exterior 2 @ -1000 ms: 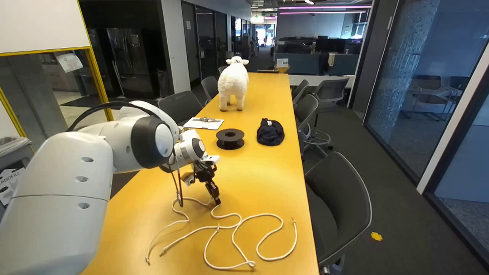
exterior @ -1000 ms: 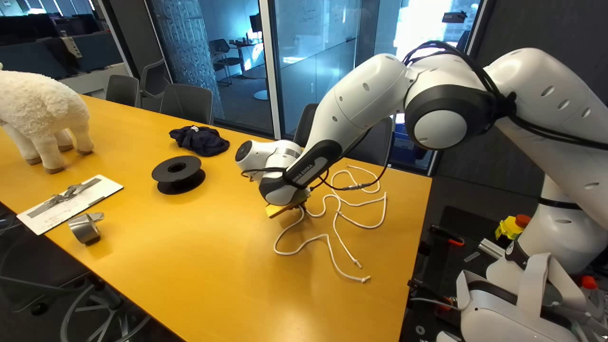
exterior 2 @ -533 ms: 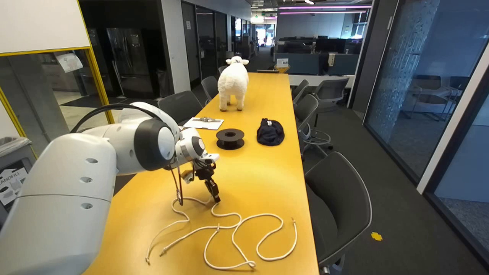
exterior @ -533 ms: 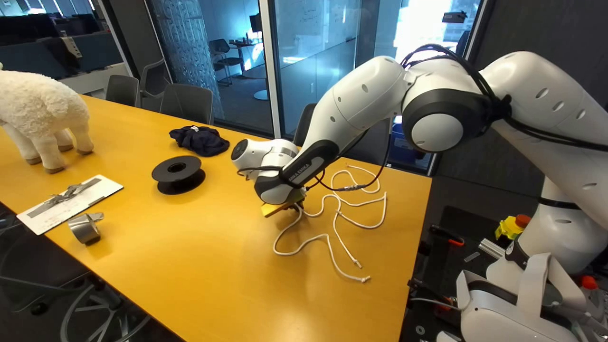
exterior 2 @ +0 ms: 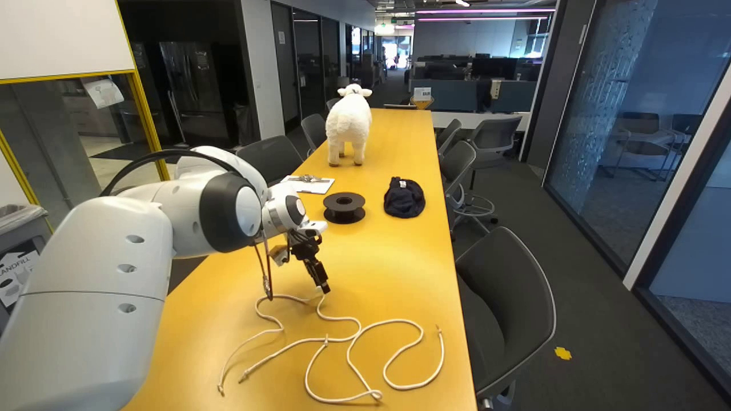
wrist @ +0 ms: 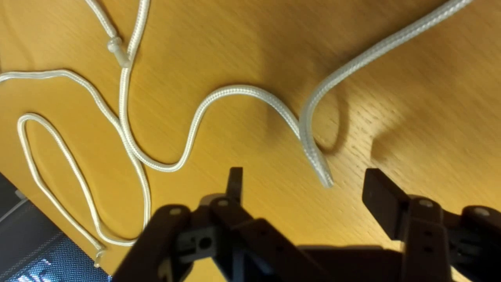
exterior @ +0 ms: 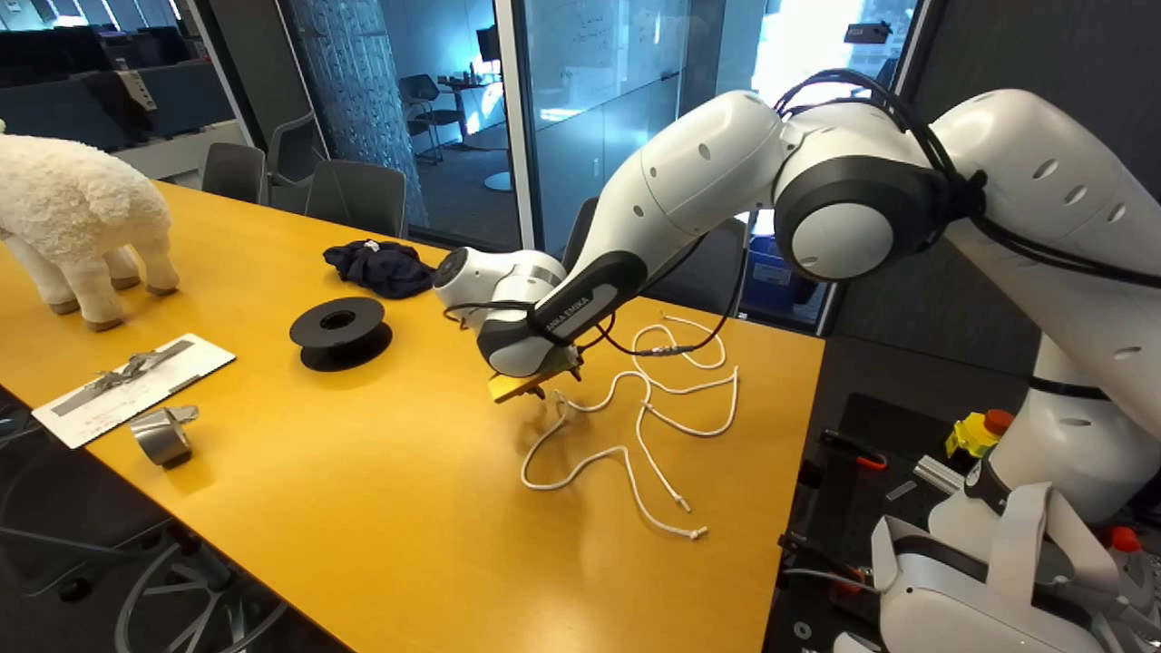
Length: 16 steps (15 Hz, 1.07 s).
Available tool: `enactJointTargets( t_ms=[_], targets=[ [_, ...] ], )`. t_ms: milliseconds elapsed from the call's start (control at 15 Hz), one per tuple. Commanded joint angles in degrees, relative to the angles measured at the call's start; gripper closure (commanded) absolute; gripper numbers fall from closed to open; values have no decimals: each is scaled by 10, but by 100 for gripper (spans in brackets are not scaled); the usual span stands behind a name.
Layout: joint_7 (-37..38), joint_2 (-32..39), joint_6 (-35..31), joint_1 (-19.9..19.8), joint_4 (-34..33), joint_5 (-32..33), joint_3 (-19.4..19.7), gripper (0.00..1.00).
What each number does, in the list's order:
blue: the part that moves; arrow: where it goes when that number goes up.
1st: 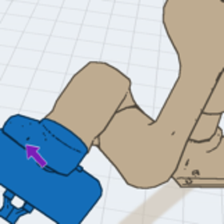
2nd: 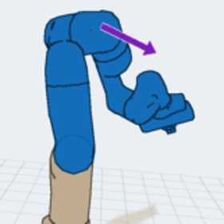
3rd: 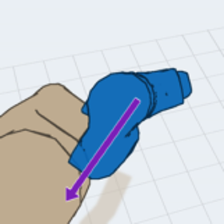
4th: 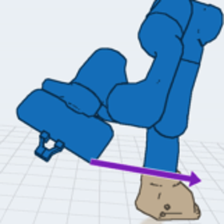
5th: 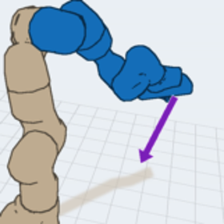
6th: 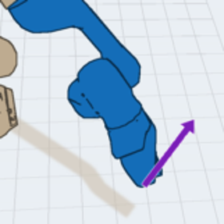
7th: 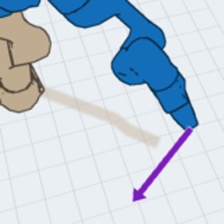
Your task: Separate the two white ropes
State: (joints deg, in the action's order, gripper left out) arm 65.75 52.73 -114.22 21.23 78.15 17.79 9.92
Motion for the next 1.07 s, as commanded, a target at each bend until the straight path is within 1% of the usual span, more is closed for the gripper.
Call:
enactJointTargets(
  t_ms=[0, 67, 200, 400, 733, 1000],
  targets=[
    [-21, -29, 4, -18, 10, -5, -21, 0],
    [-31, -38, 1, -22, 16, -5, -26, 0],
    [-85, -78, -20, -35, 55, -7, -45, 0],
    [-177, -173, -38, -53, 145, -7, -67, 0],
    [-323, -307, -24, -83, 269, -37, -99, 0],
    [-383, -421, -20, -99, 386, -69, -108, 0]
  ],
)
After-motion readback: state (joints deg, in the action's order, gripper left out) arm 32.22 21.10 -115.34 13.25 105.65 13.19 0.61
